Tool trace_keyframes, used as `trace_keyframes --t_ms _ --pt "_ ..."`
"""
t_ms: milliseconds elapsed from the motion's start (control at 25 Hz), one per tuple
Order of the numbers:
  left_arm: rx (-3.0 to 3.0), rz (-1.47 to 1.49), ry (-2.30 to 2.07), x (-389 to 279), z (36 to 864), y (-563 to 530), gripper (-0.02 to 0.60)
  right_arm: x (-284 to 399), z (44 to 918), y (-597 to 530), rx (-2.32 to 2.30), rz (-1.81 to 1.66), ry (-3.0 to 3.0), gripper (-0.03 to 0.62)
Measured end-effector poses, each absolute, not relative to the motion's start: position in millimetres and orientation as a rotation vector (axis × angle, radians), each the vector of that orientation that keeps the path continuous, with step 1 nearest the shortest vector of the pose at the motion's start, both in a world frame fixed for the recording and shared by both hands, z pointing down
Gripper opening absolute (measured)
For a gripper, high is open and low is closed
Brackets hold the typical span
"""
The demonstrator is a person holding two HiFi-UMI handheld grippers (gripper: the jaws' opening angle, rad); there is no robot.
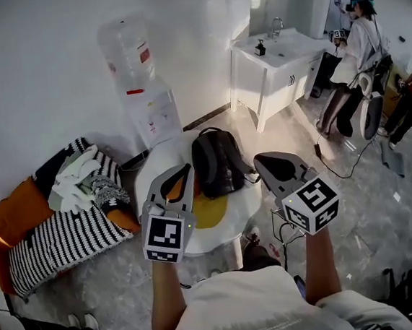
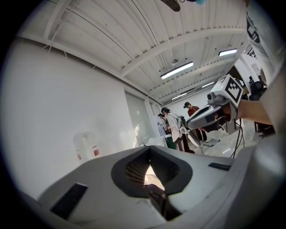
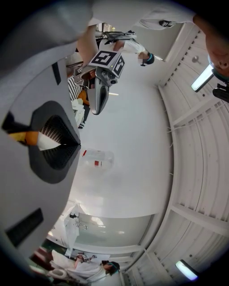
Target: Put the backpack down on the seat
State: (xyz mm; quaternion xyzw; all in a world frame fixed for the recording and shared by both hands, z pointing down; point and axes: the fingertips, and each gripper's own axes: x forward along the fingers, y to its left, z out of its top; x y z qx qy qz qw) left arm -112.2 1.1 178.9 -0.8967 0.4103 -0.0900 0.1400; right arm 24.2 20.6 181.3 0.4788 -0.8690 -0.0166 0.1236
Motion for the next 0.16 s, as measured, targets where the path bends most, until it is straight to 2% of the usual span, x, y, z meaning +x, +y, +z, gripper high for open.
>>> trace_keyframes --t_ms 160 --pt "-2.593 -0.268 1.183 -109.6 186.4 -0.3 -0.008 24.3 187.4 20.0 1.386 -0.039 -2.553 0.003"
